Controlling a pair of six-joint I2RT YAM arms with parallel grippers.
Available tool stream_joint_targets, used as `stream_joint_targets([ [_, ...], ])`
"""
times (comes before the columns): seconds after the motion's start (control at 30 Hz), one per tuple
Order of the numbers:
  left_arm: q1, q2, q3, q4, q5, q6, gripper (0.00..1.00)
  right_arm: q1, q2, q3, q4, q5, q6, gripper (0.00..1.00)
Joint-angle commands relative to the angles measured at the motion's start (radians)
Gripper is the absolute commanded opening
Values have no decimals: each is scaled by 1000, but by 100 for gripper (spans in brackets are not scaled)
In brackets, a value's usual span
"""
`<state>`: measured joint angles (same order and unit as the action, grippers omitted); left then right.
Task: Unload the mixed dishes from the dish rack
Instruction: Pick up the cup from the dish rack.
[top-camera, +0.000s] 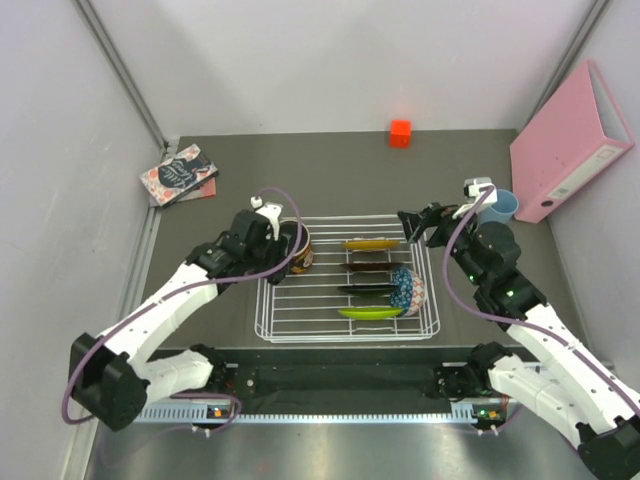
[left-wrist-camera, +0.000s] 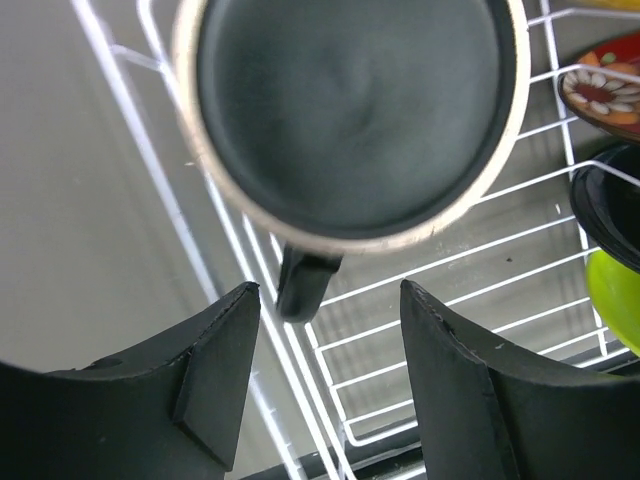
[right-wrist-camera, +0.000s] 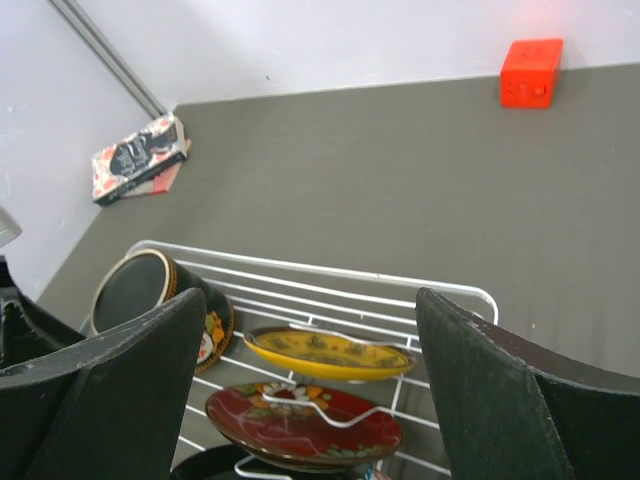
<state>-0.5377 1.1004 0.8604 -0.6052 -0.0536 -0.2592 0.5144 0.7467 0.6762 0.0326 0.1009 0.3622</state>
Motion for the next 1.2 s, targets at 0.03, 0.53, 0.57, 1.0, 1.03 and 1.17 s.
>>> stream_joint_targets([
  [0.03,-2,85,9,31,-12,6,63,10,-23,-18,53,-18,14,85],
  [0.53,-2,245,29,36,37,-17,56,12,-81,-64,46,-15,34,85],
  [0.57,-2,249,26,35,38,-17,55,10,-81,-66,46,-15,34,85],
  [1.0,-2,271,11,15,1,-35,36,10,-72,-75,50,-15,40,85],
  [1.03,-2,271,11,15,-3,-40,36,10,-70,-75,47,-15,41,85],
  [1.17,-5,273,11,12,-8,-43,16,10,-69,-73,41,-13,41,85],
])
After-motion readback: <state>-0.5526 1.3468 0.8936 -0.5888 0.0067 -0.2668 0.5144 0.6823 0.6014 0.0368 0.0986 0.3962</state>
